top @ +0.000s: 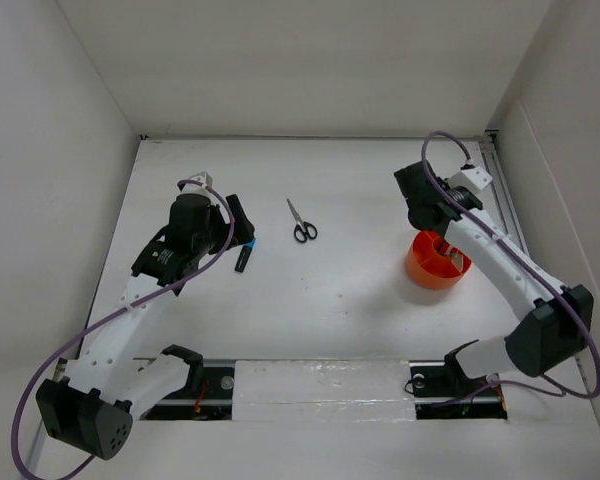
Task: Sort the stationery into containers
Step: Place the stationery into the container
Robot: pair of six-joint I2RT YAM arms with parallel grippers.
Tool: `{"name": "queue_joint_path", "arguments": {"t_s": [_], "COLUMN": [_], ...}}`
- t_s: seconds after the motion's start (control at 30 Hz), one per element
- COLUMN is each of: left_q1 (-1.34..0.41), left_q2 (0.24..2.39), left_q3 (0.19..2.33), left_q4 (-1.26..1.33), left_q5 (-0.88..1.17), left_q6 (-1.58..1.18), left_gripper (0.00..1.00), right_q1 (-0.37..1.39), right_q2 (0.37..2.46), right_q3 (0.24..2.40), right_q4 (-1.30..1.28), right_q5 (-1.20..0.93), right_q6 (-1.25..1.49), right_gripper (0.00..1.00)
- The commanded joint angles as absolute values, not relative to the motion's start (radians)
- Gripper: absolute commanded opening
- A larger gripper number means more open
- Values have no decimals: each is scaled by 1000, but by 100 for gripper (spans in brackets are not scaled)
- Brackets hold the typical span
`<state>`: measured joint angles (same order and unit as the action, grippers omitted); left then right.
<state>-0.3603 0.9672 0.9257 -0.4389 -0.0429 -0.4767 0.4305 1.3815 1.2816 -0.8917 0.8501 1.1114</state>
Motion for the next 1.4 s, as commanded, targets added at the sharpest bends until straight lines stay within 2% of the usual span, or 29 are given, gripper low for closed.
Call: {"name": "queue_joint_path", "arguments": {"t_s": [0.0,0.17,0.23,0.33,0.73,1.37], "left_q1": [-364,-364,-364,-364,-364,-364], "left_q2": [959,959,959,959,959,950], "left_q3": [927,927,927,927,927,927], "left_q4": [-431,-431,-431,-431,-422,-422], "left_q5": [-45,-35,-26,-26,2,20], "left_q6": [-479,-469,-469,-469,-460,-460], "left_gripper": [99,99,99,99,99,99], "right_q1": [472,495,509,497,390,353], "right_q2": [1457,1714,1746,1737,1710,1712], "right_q3": [1400,1612,1631,1602,1597,1459], "right_q4": [-1076,-1377,-1378,-1378,-1378,-1338], "right_q5": [994,1014,1005,985,991,960], "right_q6": [1368,1636,1626,1696,1641,1651], "right_gripper": [0,0,0,0,0,0]}}
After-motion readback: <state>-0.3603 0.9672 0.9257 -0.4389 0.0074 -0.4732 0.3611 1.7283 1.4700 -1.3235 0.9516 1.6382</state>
